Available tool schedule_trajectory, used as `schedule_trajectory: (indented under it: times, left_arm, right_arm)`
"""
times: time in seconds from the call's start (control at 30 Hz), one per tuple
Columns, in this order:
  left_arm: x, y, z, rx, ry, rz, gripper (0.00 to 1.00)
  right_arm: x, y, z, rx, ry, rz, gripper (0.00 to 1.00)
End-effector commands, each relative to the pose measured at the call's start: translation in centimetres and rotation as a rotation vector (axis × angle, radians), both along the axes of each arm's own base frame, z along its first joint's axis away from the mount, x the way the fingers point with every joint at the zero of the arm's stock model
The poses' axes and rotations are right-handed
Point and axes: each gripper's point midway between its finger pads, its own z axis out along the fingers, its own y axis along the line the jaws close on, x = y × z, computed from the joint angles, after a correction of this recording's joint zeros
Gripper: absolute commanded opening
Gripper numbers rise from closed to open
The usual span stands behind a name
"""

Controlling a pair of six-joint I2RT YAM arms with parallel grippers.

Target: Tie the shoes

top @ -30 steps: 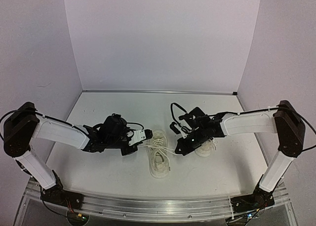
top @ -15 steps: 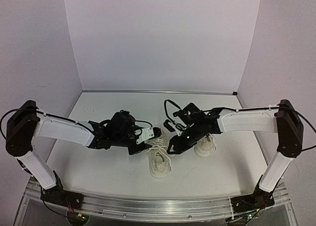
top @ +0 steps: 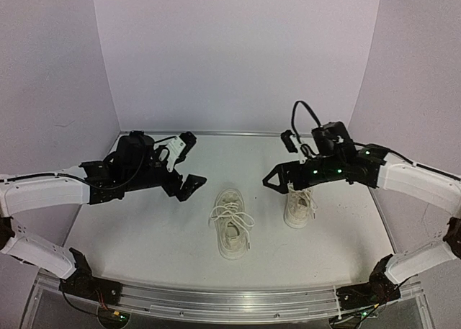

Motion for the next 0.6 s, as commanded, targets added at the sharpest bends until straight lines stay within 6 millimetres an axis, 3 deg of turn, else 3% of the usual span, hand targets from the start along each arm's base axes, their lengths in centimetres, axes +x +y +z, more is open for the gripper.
schedule_trajectory:
  times: [0.0,0.17,0.33,0.43,0.57]
  left_arm:
    - [1.2,4.1,-2.1,-0.114,0.215,0.260,1.00]
    - [1.2,6.8,-5.6,-0.201,0.394,0.430,1.00]
    - [0.6,7.9,-9.3,-0.240,0.527,0.554,1.00]
    - [0.7,8.1,-9.9,-0.232,0.542,0.579,1.00]
    - [1.2,8.2,-9.5,-0.229,0.530,0.601,1.00]
  right_arm:
    - [0.0,-3.5,1.3,0.062,-0.066,-0.133,0.98]
    - [-1.6,-6.3,-2.0,0.083,-0.039,-0.225,0.98]
    - [-3.5,-6.5,-5.7,0.184,0.049,-0.250,0.98]
    - [-4.0,-6.7,-6.3,0.212,0.060,-0.256,0.98]
    - [-3.8,-6.5,-5.5,0.217,0.036,-0.244,0.98]
